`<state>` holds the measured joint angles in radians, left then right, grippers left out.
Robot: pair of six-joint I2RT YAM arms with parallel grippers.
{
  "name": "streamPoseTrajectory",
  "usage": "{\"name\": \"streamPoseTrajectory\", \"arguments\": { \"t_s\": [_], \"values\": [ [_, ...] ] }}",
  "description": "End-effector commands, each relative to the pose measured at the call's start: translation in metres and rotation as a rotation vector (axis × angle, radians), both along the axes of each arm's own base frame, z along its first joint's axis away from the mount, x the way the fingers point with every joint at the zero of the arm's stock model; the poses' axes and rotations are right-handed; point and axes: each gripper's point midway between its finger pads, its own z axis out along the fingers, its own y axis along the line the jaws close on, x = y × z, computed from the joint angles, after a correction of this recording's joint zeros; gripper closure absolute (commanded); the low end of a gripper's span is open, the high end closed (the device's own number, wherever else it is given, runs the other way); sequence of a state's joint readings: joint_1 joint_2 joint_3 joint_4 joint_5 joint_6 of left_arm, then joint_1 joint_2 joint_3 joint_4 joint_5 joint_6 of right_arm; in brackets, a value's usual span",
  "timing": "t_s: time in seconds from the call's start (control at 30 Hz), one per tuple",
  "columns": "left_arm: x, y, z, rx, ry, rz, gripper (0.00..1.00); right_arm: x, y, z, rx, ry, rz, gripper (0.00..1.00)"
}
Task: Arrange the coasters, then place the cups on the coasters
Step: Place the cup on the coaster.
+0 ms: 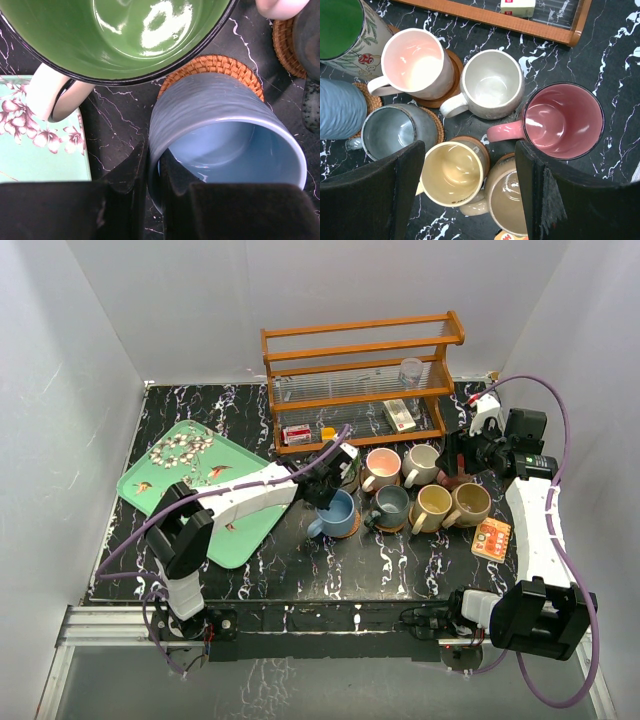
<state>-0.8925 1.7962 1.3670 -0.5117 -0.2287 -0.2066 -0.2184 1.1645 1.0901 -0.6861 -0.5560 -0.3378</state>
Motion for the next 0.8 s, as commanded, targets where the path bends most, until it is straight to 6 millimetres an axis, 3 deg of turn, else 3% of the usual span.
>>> {"name": "streamPoseTrajectory", "arguments": {
  "t_s": [0.0,0.23,0.77],
  "values": [
    [0.014,-0.022,0.035,-0.096,-0.076,0.023,1.00,0.006,-0.003,0.006,-0.005,-0.040,-0.008,0.29],
    [0.012,-0.029,0.034,-0.092,-0.081,0.006,1.00,0.005,-0.002,0.005,-0.004,-0.040,-0.007,0.29],
    [0.008,-0.024,0.019,-0.047,-0.070,-0.010,0.96,0.004,-0.002,0.007,-0.003,-0.045,-0.005,0.29]
  ]
}}
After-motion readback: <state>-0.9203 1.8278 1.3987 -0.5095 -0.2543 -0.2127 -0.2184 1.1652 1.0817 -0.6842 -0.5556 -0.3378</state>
